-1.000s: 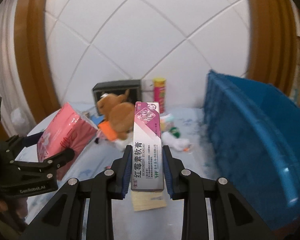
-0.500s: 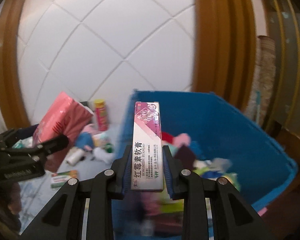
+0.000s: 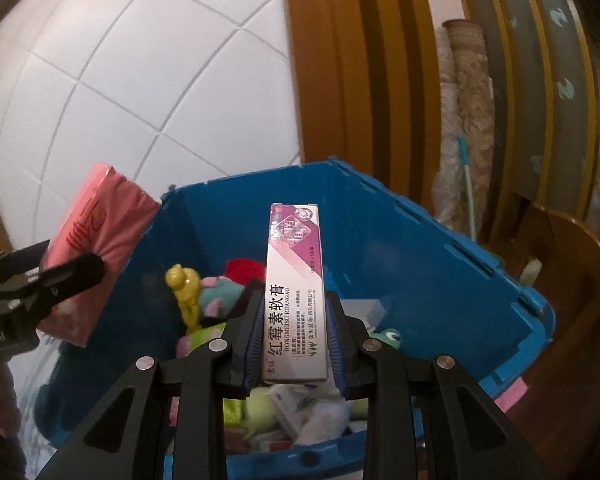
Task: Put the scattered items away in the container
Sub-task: 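Carry the tissue pack and ointment box into the blue crate and release both, then move both tools back over the table toward the green medicine box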
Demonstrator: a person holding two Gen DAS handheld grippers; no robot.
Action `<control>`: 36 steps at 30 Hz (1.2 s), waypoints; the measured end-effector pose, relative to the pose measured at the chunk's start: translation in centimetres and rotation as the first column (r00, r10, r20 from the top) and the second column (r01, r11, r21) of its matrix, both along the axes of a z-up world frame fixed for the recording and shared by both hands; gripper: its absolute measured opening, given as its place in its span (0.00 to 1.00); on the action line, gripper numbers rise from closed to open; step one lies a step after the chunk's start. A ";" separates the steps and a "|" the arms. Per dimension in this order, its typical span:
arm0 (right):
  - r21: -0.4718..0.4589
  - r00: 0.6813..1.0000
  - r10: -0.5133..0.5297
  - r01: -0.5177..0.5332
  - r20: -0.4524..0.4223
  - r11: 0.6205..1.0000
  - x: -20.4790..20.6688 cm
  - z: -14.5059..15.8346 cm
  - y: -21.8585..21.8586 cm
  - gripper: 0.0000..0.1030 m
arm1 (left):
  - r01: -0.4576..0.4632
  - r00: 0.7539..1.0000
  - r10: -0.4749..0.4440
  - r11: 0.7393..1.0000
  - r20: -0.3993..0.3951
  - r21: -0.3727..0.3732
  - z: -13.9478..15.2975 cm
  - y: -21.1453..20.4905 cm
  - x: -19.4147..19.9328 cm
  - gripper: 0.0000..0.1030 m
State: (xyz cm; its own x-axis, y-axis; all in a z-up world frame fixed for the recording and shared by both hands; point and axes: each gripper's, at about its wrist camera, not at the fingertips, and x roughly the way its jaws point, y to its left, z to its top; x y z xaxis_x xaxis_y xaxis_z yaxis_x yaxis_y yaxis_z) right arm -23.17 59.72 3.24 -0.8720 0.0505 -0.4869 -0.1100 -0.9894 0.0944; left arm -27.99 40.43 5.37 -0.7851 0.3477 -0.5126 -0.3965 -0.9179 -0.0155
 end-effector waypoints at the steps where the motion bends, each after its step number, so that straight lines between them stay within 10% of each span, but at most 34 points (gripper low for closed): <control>1: -0.003 1.000 -0.003 0.003 0.000 1.000 -0.1 -0.1 0.4 0.27 | 0.003 1.000 -0.003 1.000 0.003 -0.007 -0.1 0.5 -0.2 0.90; 7: -0.009 1.000 -0.016 0.016 0.005 1.000 -0.8 -0.2 1.8 0.30 | -0.004 1.000 0.004 1.000 0.007 -0.022 -0.2 2.2 -0.8 0.96; 12: -0.004 1.000 -0.029 0.029 0.006 1.000 -1.3 -0.3 2.3 0.68 | -0.017 1.000 0.018 0.999 0.009 -0.051 -0.3 2.8 -1.0 1.00; 17: -0.005 0.999 -0.034 0.034 0.010 0.999 -1.4 -0.5 2.3 0.84 | -0.026 0.999 0.027 0.998 0.017 -0.062 -0.5 2.8 -1.0 1.00; 36: 0.028 1.000 -0.008 0.007 0.019 1.000 -0.5 -0.2 -0.6 1.00 | -0.079 0.997 0.080 0.996 0.015 -0.046 -0.6 -1.5 0.9 1.00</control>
